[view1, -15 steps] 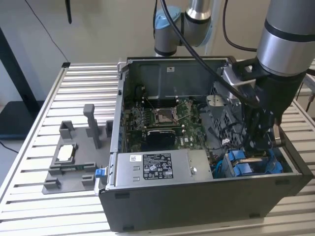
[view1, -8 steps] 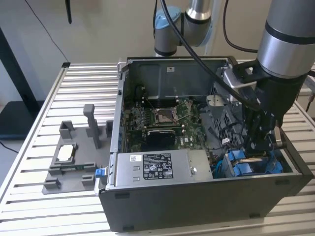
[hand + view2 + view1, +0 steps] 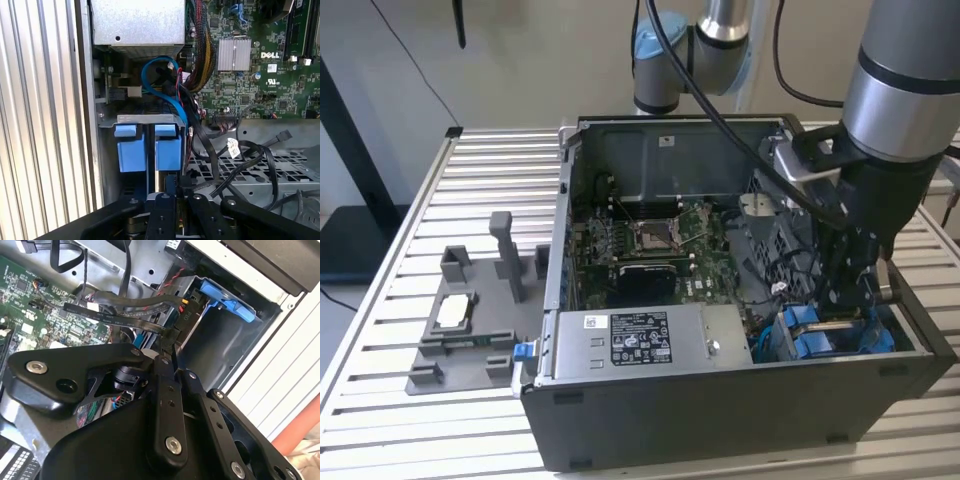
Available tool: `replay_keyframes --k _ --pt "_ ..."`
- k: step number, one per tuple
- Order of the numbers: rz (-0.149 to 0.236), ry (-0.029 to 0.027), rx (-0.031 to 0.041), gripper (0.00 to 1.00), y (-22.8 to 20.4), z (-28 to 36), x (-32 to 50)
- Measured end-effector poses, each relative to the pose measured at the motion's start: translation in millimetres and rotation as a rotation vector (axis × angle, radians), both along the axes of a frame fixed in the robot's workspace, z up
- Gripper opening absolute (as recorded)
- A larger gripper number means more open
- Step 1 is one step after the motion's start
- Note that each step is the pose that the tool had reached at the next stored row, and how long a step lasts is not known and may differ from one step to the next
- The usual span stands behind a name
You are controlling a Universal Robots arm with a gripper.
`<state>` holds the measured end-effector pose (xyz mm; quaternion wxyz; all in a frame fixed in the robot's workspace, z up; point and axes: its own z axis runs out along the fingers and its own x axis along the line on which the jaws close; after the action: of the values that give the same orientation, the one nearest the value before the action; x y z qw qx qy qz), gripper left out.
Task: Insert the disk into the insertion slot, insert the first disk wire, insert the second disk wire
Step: 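Insert the second disk wire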
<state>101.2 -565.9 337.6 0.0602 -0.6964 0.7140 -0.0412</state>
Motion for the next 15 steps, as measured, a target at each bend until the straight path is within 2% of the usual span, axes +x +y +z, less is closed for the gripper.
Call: replay_keyframes --k 9,11,12,15 --pt "-0.018 0.0001 -0.0007 0.16 -1.7 -5.2 0.0" --pt "-0.020 0.0000 -0.0001 0.17 -1.9 -5.7 0.0" --pt "-0.021 0.0000 0.0000 0.24 -1.9 -5.7 0.0" --pt "-0.021 -0.0001 0.0007 0.24 -2.0 -4.9 0.0"
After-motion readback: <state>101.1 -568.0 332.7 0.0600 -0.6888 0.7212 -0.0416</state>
